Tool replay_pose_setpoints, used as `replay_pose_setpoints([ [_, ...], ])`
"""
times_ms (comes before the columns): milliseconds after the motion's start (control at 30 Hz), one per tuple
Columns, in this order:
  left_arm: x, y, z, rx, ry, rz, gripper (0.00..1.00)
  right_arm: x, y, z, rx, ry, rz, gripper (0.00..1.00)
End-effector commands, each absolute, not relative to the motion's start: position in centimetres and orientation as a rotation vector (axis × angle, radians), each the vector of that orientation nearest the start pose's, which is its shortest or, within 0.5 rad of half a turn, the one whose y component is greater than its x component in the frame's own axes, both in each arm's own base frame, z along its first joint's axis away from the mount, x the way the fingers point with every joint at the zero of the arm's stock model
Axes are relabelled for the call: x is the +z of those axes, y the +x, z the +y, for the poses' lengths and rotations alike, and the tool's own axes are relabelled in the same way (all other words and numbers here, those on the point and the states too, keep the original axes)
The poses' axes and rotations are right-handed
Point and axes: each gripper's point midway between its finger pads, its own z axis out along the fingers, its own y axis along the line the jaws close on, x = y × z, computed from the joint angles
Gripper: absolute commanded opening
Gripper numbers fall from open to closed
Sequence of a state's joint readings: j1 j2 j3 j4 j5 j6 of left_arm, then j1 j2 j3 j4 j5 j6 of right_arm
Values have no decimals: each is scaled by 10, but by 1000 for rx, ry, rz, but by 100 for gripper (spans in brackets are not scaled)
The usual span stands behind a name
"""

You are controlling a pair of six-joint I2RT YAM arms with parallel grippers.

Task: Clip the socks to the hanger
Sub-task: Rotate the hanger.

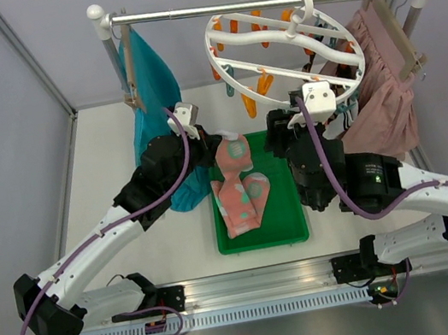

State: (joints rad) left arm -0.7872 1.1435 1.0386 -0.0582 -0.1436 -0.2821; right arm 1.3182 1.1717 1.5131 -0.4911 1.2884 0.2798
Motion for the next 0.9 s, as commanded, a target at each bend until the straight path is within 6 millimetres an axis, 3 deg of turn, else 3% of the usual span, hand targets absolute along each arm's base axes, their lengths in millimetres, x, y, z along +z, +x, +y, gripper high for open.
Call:
replay_pose_setpoints([
  [0, 322, 293, -276, -669, 355, 1703, 2, 444, 225, 198, 46, 148, 1581, 59],
  [533, 320, 293, -277, -674, 362, 1707, 2, 453, 211, 191, -247, 201, 1568, 63],
  [867, 319, 293, -280, -683, 370, 1710, 2, 457, 202, 185, -245, 215, 1577, 69],
])
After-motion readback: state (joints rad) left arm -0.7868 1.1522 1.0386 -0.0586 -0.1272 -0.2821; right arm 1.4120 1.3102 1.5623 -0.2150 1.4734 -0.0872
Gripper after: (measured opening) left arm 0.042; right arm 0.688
